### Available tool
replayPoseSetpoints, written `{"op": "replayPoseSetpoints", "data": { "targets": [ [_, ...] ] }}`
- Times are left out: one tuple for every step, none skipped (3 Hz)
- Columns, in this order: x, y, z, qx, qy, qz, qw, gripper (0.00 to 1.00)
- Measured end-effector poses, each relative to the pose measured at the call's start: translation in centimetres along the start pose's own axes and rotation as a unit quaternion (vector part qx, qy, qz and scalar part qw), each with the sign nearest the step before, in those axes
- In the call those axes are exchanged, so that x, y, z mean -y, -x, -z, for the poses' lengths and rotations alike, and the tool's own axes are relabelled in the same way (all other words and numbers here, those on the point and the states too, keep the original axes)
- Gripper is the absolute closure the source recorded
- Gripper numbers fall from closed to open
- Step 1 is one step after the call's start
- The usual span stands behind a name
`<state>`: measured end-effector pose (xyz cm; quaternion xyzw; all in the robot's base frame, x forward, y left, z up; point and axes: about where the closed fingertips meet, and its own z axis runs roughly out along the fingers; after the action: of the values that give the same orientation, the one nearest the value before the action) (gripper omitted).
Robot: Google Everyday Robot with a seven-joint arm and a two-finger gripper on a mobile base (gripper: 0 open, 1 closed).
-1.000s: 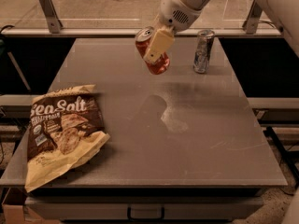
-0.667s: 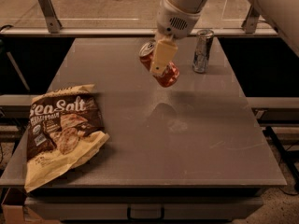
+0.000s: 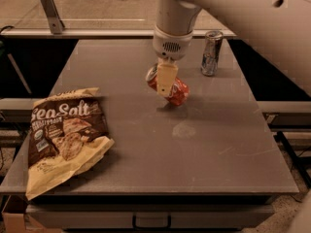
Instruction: Knock coke can over
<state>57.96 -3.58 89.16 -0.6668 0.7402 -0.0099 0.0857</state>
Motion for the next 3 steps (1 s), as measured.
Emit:
{"op": "replayPoseSetpoints", "data": {
  "targets": [
    [0.9, 1.7, -2.3, 0.007, 0.005, 0.005, 0.9999, 0.58],
    [0.6, 4.1, -3.5, 0.032, 0.011, 0.014, 0.9993, 0.36],
    [-0.3, 5.8, -3.2, 0.059, 0.009, 0.011, 0.9982, 0.13]
  ]
}}
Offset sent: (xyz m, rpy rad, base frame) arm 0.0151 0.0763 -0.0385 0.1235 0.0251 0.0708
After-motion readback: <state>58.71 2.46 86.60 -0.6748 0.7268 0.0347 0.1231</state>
